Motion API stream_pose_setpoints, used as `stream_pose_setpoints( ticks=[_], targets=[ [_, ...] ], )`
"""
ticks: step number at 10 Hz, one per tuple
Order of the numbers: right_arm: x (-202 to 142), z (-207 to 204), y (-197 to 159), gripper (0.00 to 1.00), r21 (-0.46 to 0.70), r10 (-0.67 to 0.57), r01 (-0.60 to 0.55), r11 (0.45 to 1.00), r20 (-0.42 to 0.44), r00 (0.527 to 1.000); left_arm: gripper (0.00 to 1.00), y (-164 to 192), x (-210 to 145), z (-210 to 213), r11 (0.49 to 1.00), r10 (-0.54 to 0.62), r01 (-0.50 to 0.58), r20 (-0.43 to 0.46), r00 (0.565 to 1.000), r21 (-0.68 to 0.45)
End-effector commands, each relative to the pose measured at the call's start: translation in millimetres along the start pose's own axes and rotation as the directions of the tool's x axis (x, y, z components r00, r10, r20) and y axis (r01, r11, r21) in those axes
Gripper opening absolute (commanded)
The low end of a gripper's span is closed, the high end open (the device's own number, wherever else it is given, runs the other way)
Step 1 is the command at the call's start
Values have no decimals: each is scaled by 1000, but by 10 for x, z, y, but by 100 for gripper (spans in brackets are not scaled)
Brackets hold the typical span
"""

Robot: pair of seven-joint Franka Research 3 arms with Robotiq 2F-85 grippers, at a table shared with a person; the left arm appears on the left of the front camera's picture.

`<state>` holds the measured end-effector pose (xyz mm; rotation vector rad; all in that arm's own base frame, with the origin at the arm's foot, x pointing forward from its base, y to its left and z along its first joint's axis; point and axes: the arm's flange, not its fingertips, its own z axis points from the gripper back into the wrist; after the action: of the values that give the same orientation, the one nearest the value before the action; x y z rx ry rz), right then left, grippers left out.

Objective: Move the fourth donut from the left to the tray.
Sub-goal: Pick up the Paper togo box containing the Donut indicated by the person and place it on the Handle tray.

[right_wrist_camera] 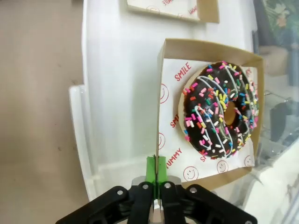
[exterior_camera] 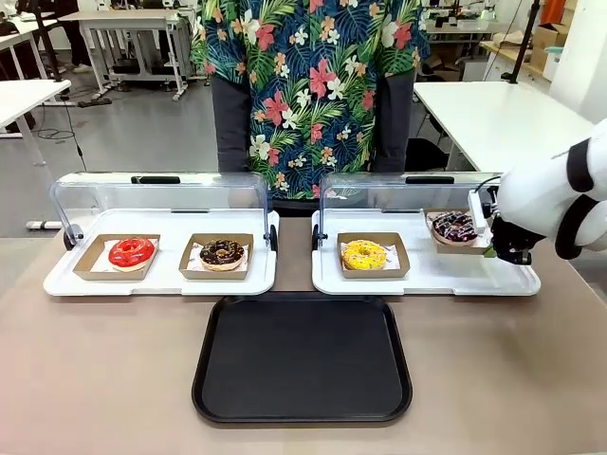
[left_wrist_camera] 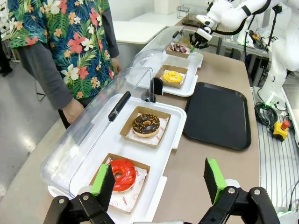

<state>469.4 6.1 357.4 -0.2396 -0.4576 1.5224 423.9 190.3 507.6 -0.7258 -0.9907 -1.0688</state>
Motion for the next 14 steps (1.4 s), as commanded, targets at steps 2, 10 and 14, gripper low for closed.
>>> stream_pose_setpoints(
  ticks=[2, 10, 14],
  targets=[
    [334, 251, 244, 2, 22, -6, 6, 1000, 37, 999, 100, -13, 18, 2, 1000, -5, 5, 5, 1000, -5],
    [1041, 341, 336, 2, 36, -54, 50, 998, 108, 993, 100, -13, 18, 2, 1000, -5, 5, 5, 1000, -5],
    [1067, 356, 353, 2, 52, -64, 58, 997, 118, 991, 100, -13, 18, 2, 1000, -5, 5, 5, 1000, -5]
  ],
)
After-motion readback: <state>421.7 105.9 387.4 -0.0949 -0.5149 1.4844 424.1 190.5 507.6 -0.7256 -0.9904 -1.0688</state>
